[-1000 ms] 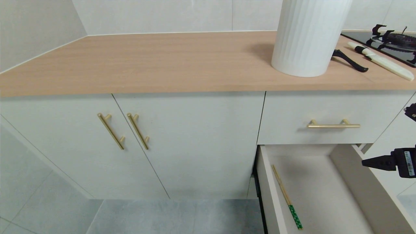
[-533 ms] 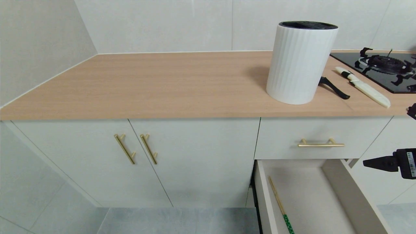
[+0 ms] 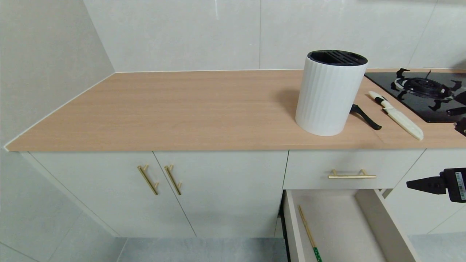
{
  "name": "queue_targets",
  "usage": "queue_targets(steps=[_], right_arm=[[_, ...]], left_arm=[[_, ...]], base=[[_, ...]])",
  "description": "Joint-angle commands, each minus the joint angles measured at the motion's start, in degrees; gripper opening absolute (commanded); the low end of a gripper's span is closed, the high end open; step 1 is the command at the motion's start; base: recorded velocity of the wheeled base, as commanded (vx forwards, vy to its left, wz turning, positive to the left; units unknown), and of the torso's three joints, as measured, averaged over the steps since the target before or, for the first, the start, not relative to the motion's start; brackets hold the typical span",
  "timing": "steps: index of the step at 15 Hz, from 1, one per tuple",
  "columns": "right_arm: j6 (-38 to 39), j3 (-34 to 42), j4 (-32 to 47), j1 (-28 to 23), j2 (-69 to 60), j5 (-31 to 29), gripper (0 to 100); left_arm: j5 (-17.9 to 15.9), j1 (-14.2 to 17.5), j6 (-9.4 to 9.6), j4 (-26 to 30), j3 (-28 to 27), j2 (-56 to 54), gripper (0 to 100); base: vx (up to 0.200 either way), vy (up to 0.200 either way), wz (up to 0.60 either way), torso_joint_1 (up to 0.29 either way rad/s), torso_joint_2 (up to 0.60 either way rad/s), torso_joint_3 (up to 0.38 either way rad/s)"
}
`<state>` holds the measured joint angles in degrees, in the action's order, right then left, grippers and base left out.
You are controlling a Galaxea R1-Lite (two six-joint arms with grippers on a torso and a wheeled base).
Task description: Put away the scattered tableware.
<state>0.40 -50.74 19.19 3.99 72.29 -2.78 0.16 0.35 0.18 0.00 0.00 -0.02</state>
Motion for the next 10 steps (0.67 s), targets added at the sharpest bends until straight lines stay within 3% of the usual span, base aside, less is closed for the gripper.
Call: queue_targets(steps=[1, 4, 5, 8, 10], right_arm=[[-1.28, 0.11, -0.03, -0.03, -0.13, 0.05, 100], [-4.45, -1.38, -8.20, 0.06, 5.14, 2.16, 100], [-4.88, -3.75, -14.97, -0.29, 9.54, 3.75, 100], [-8.75, -11.49, -16.46, -2.14, 17.09, 7.00, 100], [-11.39, -15.36, -16.64, -4.60, 21.49, 13.50, 100]], left_arm=[[0.02, 0.00, -0.01, 0.00, 0.00, 0.02, 100], [0.02, 0.00, -0.01, 0.00, 0.00, 0.02, 100], [0.02, 0.00, -0.01, 0.00, -0.09, 0.02, 100], [0.02, 0.00, -0.01, 0.00, 0.00, 0.02, 100], [0.02, 0.00, -0.01, 0.00, 0.00, 0.02, 100]], base=[[0.000, 0.000, 0.00, 0.041, -0.08, -0.046], [0.000, 0.000, 0.00, 0.000, 0.00, 0.000], [0.000, 0.000, 0.00, 0.000, 0.00, 0.000], [0.000, 0.000, 0.00, 0.000, 0.00, 0.000], [0.000, 0.000, 0.00, 0.000, 0.00, 0.000]])
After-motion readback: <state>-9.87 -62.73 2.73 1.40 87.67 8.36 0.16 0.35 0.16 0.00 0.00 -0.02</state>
